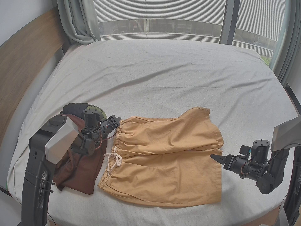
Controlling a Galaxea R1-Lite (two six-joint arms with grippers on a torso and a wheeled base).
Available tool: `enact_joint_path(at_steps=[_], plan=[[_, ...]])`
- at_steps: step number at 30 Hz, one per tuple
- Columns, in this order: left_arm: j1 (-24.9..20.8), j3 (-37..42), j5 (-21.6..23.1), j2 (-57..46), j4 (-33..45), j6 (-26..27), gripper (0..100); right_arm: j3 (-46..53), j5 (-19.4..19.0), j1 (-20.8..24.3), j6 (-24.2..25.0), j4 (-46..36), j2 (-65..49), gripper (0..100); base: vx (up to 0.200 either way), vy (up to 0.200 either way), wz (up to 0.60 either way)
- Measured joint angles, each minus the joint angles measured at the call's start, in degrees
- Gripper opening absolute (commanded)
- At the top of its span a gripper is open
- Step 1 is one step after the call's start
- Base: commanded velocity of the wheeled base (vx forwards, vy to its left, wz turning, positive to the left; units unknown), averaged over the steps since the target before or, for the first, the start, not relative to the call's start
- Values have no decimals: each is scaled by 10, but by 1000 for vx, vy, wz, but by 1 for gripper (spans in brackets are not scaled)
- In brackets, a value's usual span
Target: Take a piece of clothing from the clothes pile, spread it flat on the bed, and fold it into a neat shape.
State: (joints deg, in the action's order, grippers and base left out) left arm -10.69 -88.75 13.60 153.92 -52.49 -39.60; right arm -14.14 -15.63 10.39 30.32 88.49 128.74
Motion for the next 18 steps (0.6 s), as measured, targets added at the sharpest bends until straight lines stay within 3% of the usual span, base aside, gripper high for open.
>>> enact_joint_path(at_steps=[18], plan=[[27,-20,-47,1,29,5,0,-3,0,3,0,0,1,100,0,0,0]])
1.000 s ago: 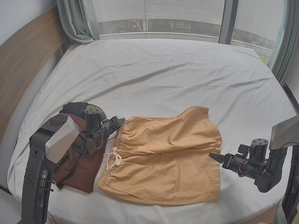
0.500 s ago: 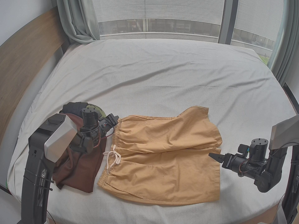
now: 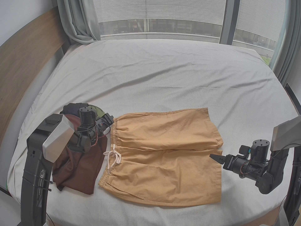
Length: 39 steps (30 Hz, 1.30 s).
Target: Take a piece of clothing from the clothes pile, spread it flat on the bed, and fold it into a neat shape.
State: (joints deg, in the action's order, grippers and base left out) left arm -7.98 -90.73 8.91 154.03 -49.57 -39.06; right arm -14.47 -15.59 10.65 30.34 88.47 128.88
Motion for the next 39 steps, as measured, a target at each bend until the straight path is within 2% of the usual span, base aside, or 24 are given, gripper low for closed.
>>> enact_joint_path(at_steps=[14,15,22,28,33,39], plan=[[5,-17,-14,5,11,4,0,-1,0,0,0,0,1,100,0,0,0],[5,-17,-13,5,11,4,100,-1,0,0,0,0,1,100,0,0,0],[5,0,-8,-2,5,3,100,-1,0,0,0,0,1,100,0,0,0],[6,45,-3,-30,-8,2,100,0,0,0,0,0,1,100,0,0,0],[7,141,18,-74,-42,2,100,0,1,0,0,0,1,100,0,0,0],[5,300,55,-149,-94,4,100,1,1,1,0,0,1,100,0,0,0]])
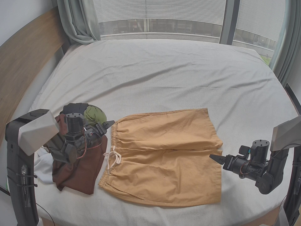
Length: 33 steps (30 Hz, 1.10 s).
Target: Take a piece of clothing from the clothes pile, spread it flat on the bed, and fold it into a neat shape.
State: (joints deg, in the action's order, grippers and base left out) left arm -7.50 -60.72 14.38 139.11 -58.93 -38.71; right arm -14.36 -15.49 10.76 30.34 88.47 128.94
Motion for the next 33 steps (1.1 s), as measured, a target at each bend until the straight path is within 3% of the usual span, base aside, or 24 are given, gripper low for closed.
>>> enact_joint_path(at_steps=[7,14,23,33], plan=[[-3,199,42,-84,-54,51,100,1,0,0,-2,0,0,100,0,0,0],[-1,337,80,-120,-155,99,100,2,1,0,-4,0,0,100,0,0,0],[6,412,96,-84,-264,113,100,1,1,1,-4,0,9,100,0,0,0],[1,453,97,-50,-272,116,100,0,1,0,-4,0,16,100,0,0,0]])
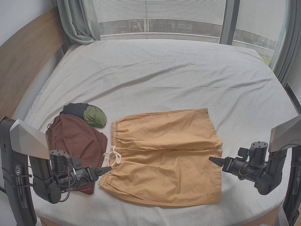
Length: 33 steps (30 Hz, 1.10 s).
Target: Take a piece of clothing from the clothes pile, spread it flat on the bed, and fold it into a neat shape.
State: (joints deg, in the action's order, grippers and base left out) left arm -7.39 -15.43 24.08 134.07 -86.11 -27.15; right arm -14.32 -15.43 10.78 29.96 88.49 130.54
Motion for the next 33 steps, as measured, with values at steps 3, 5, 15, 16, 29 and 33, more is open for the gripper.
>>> enact_joint_path(at_steps=[3,5,15,16,29,33], plan=[[-1,8,0,10,3,1,100,-1,0,0,0,0,1,100,0,0,0],[-2,13,0,16,3,1,100,-1,0,0,0,0,1,100,0,0,0],[-16,33,-1,40,1,1,100,-1,0,-1,0,0,3,100,0,0,0],[-16,34,-1,41,1,1,100,-1,0,-1,0,1,4,100,0,0,0],[-21,36,-3,47,1,2,0,-2,0,-1,0,1,4,100,0,0,0],[-21,36,-3,47,1,2,0,-1,0,-1,0,1,4,100,0,0,0]])
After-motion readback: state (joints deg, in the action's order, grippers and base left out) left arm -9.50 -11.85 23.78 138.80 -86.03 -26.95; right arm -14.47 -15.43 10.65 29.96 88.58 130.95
